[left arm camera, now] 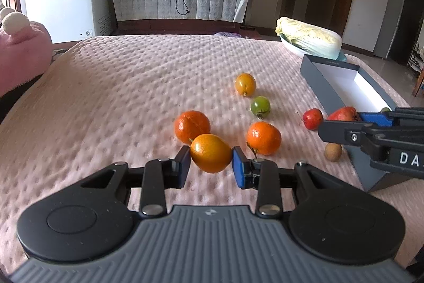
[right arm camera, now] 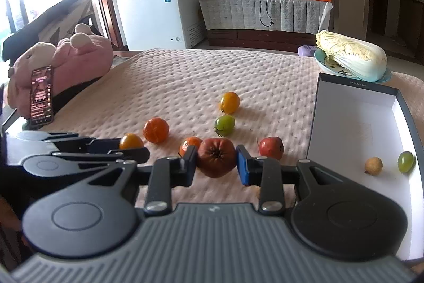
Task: Organize fruits
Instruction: 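Carry the orange over the box and open the left tool to drop it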
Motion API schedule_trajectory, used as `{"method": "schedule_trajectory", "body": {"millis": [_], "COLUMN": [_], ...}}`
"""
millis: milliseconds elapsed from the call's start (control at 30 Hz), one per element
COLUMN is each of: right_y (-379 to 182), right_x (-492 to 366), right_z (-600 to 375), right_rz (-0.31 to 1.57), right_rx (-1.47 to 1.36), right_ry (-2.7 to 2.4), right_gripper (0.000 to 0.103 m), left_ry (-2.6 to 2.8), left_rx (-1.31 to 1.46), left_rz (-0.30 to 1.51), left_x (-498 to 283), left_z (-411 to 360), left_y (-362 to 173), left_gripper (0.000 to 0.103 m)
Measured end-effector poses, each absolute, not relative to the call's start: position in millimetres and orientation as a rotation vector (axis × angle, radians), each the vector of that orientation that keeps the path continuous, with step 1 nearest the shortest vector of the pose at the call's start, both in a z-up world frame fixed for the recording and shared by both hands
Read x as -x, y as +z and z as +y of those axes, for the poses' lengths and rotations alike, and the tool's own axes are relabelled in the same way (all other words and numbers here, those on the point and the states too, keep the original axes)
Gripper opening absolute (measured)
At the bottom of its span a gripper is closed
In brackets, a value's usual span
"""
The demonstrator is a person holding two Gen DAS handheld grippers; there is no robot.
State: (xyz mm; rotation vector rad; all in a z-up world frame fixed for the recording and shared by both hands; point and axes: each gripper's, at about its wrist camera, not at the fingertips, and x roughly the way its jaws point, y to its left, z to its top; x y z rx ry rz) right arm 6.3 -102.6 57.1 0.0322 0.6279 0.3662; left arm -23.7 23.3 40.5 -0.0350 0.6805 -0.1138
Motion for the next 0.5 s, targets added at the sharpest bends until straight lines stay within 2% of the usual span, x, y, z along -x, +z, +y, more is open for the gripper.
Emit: {"method": "schedule_trajectory", "body": {"millis": [500], "right_y": [72.6], "right_x": [6.3], "right_z": [-111.5], "right_rz": [0.581], "right_rx": [-0.056], "right_ry": [0.421], "right_gripper": [0.035], "left_ry": [-0.117], "left_rx": [0.039], "left_rz": [0.654], "left_x": [19.0], "left_z": [11.0], "left_y": [47.0], "left_gripper": [0.039]}}
